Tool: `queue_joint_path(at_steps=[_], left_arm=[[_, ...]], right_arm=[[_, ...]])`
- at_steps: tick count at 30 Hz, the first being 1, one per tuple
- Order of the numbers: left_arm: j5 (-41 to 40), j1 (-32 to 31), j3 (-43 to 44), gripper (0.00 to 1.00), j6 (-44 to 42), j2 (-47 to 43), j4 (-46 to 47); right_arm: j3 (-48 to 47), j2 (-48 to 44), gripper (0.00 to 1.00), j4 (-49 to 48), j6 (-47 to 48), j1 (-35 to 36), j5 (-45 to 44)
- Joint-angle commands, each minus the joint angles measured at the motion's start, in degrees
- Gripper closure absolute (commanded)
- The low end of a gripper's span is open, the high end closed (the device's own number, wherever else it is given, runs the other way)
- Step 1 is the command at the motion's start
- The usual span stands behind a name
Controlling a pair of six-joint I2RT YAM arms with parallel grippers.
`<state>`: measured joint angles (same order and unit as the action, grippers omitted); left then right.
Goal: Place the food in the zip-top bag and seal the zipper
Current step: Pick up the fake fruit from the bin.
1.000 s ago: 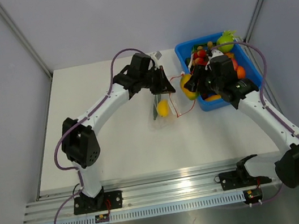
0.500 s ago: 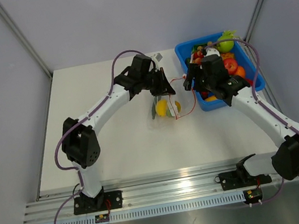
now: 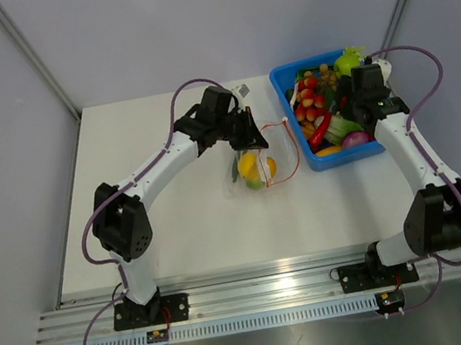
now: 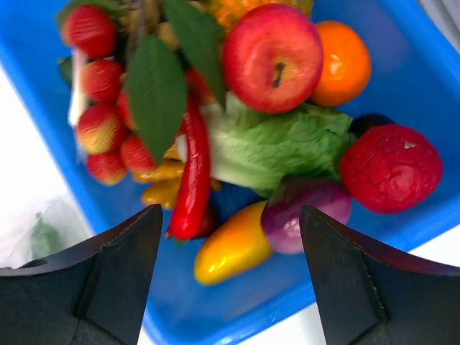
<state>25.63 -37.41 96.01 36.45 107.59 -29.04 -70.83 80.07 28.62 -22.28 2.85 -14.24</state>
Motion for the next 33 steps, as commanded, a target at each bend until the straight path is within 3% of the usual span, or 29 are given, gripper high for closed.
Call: queue_joint_path(at_steps=[1, 12, 28, 31, 33], left_arm=[[0.2, 0.1, 0.0, 1.0, -1.4, -3.6, 0.7], [0.3, 0.1, 0.5, 1.0, -2.1, -3.2, 0.3], [0.4, 0.1, 1.2, 1.0, -2.3, -1.7, -0.3], [0.4, 0.1, 1.1, 1.0, -2.2, -1.5, -0.2], [0.4, 0.1, 0.9, 1.0, -2.1, -1.4, -0.1]], right_arm=[[-3.3, 3.6, 0.15, -2.2, -0.2, -4.8, 2.4], [-8.4, 13.7, 0.07, -5.1, -1.3, -11.8, 7.9], [-16.2, 26.8, 0.0, -7.0, -1.4, -13.2, 12.9], [-16.3, 27.4, 0.03, -7.0, -1.1, -13.3, 12.6], [-15.5, 26.6, 0.16, -7.3, -0.8, -13.4, 12.0]])
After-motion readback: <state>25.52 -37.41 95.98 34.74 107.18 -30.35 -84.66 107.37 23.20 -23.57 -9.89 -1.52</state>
